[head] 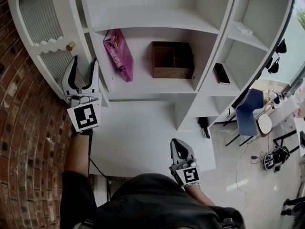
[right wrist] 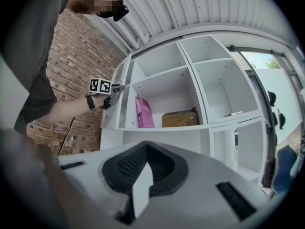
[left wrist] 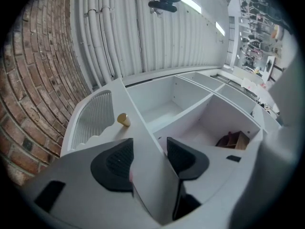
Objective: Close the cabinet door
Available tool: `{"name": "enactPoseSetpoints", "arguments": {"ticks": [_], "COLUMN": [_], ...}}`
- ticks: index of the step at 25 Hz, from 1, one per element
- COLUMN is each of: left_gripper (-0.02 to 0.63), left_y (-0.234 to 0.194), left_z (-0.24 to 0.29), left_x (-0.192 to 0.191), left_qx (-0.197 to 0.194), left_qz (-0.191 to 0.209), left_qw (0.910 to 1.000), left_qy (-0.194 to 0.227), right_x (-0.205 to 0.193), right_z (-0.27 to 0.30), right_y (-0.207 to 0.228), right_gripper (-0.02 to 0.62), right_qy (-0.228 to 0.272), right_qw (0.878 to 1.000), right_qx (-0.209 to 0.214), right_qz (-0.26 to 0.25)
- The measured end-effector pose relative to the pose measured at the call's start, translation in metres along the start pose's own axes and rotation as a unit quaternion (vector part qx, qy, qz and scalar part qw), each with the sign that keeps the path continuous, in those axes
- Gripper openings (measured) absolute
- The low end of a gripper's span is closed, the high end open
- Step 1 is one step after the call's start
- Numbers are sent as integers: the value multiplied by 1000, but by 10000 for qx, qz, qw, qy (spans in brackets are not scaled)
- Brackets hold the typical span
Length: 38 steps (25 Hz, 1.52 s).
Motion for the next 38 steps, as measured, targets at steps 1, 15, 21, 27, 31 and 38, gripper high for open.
{"name": "enactPoseSetpoints", "arguments": {"ticks": [1,15,21,27,31,38], "left_gripper": [206,195,190,190,190,190], "left_y": [0,2,2,3,3,4], "left_z": [1,16,22,27,30,34], "left_x": [-1,-10,-17,-19,-21,-25], "left_qx": [-14,-134,-169,-185,-207,-218], "left_qz": [7,-2,86,40,78,118], "left_qw": [10000,9999,9998,9998,9998,9997], "left_qy": [5,52,7,28,20,-54], "right_x": [0,0,0,-3,-2,-4], "right_z": [0,4,5,5,6,5], "right_y": [0,-3,-1,0,-1,1], "right_gripper": [0,0,0,2,0,0], "right_qy": [2,6,4,110,-2,16], "right_qw": [10000,9999,9998,9995,9997,9994], "right_qx": [-9,-127,-205,-269,-263,-339], "right_qz": [-1,4,14,89,20,77]}}
Point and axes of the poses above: the fingertips, and each gripper's own axes: z forward along the fingers, y to its right, x out of its top, the point moved 6 cm from there along -z, backward along the fingers
